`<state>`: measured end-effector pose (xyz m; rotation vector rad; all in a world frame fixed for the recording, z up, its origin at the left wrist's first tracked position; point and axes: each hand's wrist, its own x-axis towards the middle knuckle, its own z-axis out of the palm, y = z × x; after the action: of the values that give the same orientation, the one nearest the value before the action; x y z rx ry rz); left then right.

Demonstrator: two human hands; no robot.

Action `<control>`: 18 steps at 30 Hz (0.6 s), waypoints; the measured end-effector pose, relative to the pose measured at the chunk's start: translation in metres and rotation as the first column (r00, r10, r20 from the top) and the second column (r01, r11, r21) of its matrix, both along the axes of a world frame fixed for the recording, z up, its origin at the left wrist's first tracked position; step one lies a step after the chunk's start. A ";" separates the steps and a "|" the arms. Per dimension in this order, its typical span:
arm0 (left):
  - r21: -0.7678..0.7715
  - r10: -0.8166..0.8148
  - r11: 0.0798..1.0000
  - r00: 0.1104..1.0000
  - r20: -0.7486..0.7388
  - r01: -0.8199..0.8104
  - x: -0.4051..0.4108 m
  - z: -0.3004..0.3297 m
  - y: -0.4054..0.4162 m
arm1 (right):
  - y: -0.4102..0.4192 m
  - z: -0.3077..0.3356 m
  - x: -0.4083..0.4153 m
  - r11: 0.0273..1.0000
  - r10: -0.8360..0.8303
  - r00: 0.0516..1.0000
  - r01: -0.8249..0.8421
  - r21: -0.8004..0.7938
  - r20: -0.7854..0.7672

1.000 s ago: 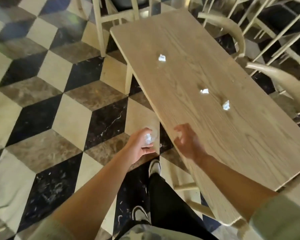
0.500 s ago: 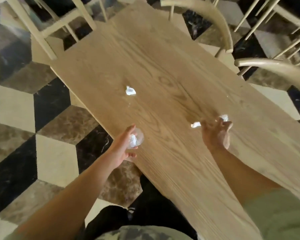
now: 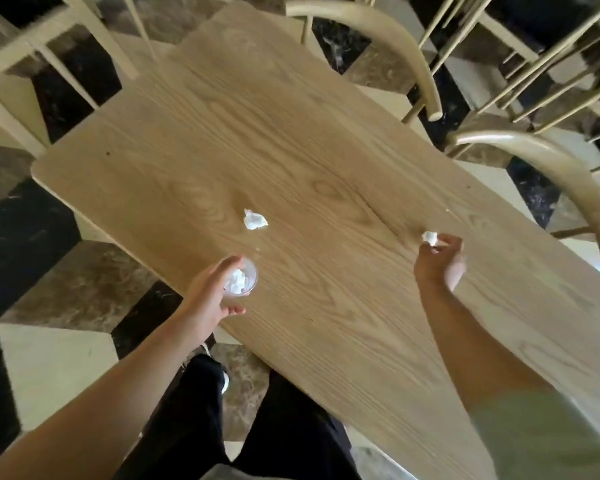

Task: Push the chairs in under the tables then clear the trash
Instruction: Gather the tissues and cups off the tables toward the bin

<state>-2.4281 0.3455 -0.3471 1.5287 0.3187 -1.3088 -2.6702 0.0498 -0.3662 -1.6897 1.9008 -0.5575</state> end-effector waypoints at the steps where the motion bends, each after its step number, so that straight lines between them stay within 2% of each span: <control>1: 0.001 -0.017 1.000 1.000 -0.003 0.017 0.008 -0.002 0.002 | -0.014 0.000 0.000 0.995 -0.057 0.998 0.060 0.079 -0.037; 3: 0.007 -0.026 1.000 1.000 0.011 0.026 0.019 -0.002 0.007 | -0.033 -0.001 0.001 0.983 0.013 0.985 0.019 0.185 -0.174; 6: -0.001 -0.031 1.000 0.999 0.044 0.031 0.039 -0.003 0.016 | -0.029 0.000 0.028 0.965 0.196 0.936 -0.130 0.228 -0.293; 8: 0.045 -0.077 0.996 0.995 0.070 0.074 0.052 -0.004 0.019 | -0.001 0.002 0.065 0.951 0.259 0.935 -0.203 0.235 -0.240; 10: 0.095 -0.143 0.987 0.982 0.121 0.132 0.064 -0.001 0.021 | 0.045 0.004 0.116 0.909 0.386 0.916 -0.357 0.216 -0.108; 12: 0.140 -0.199 0.975 0.964 0.178 0.175 0.074 0.003 0.022 | 0.095 0.001 0.169 0.801 0.585 0.811 -0.578 0.159 -0.001; 14: 0.143 -0.179 0.978 0.965 0.193 0.153 0.089 0.007 0.025 | 0.134 -0.004 0.214 0.701 0.706 0.708 -0.704 0.114 0.027; 18: 0.155 -0.090 0.986 0.980 0.178 0.063 0.128 0.014 0.046 | 0.167 0.000 0.261 0.701 0.702 0.709 -0.672 0.239 -0.069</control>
<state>-2.2998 0.3918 -0.3332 1.7910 0.2450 -1.2130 -2.4094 0.2169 -0.3661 -2.1669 1.1882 0.0718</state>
